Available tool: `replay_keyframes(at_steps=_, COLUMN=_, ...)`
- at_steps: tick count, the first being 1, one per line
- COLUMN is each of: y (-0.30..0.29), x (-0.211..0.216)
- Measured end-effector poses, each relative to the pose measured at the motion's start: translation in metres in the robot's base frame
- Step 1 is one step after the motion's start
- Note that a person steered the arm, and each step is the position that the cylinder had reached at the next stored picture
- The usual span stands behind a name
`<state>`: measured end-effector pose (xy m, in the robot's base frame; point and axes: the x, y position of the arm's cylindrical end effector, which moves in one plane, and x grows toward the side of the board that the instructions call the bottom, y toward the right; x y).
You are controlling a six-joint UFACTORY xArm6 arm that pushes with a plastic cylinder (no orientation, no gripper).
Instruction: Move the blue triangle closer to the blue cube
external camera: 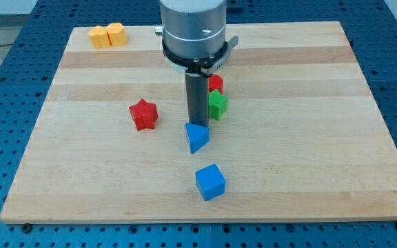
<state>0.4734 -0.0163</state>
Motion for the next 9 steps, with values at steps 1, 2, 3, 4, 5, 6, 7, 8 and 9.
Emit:
replay_keyframes(at_steps=1, y=0.0, x=0.017)
replay_keyframes(at_steps=2, y=-0.005, x=0.032)
replay_keyframes(at_steps=3, y=-0.009, x=0.041)
replay_keyframes(at_steps=4, y=-0.009, x=0.05)
replay_keyframes(at_steps=5, y=-0.009, x=0.063)
replay_keyframes(at_steps=6, y=-0.009, x=0.066)
replay_keyframes(at_steps=7, y=-0.02, x=0.066)
replay_keyframes(at_steps=8, y=-0.049, x=0.062)
replay_keyframes(at_steps=9, y=-0.068, x=0.04)
